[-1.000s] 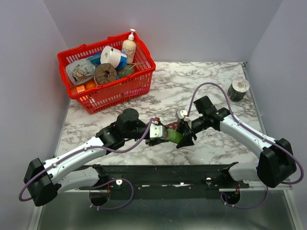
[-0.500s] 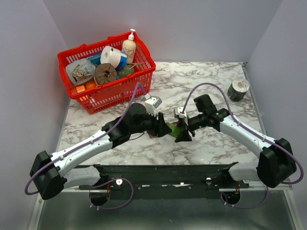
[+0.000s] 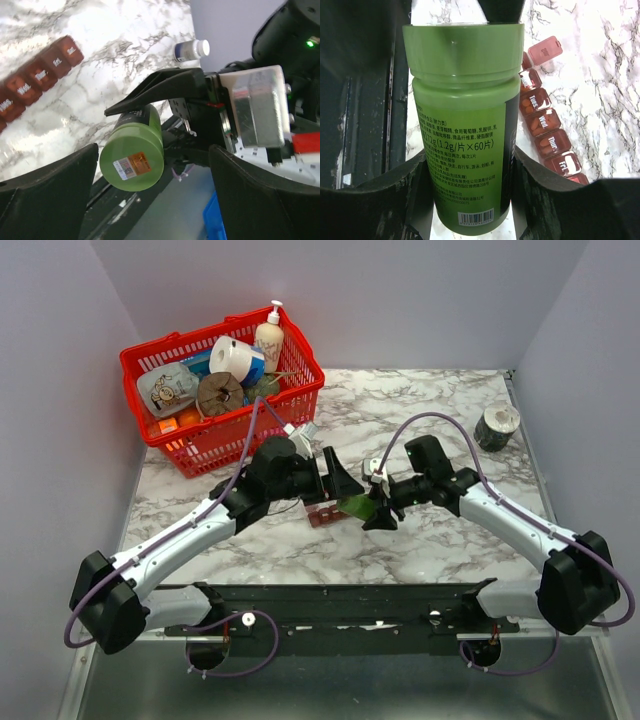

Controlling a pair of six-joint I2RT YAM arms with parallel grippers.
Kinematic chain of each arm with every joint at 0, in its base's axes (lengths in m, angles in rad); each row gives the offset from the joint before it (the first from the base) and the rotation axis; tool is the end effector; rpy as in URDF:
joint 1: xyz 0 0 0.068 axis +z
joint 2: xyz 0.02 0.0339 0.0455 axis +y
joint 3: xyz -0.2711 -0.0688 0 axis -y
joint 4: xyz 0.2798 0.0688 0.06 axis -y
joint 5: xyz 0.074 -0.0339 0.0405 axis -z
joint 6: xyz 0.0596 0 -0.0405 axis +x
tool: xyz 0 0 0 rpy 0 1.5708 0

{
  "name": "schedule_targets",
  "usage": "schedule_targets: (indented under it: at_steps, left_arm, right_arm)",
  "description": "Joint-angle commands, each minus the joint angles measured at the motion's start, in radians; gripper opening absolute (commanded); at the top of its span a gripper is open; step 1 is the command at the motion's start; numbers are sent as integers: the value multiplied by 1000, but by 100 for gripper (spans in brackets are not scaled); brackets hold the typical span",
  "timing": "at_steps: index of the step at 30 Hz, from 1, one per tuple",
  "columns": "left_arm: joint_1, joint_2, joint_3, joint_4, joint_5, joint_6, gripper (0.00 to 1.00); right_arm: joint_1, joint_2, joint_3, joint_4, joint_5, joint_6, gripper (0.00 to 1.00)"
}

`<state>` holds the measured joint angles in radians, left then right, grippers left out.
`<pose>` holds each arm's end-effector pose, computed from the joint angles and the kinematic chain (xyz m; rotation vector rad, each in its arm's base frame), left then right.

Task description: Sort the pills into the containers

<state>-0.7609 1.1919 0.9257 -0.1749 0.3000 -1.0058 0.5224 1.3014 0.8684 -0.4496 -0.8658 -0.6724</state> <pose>0.2224 -0.2361 0.2938 -0.0620 2.2974 -1.3399 0.2361 0.1883 0.2249 -1.5595 1.6358 0.9676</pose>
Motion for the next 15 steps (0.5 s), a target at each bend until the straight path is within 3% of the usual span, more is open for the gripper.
schedule_targets:
  at_steps: [1, 4, 5, 9, 11, 15]
  left_arm:
    - [67, -60, -65, 160, 255, 195, 99]
    - [71, -129, -93, 118, 332, 534, 99]
    - [69, -187, -111, 104, 327, 734, 99]
    - [58, -357, -249, 51, 327, 1190, 99]
    - [58, -415, -281, 98, 341, 1237, 99]
    - [49, -378, -281, 213, 372, 1262, 99]
  right_arm:
    - [5, -30, -9, 23, -54, -7, 1]
    - [5, -33, -8, -6, -103, -47, 1]
    - [5, -34, -6, -15, -117, -59, 1]
    - [5, -30, 4, -93, -191, -145, 1]
    - [5, -22, 12, -116, -219, -165, 1]
    - [5, -1, 29, -162, -251, -202, 1]
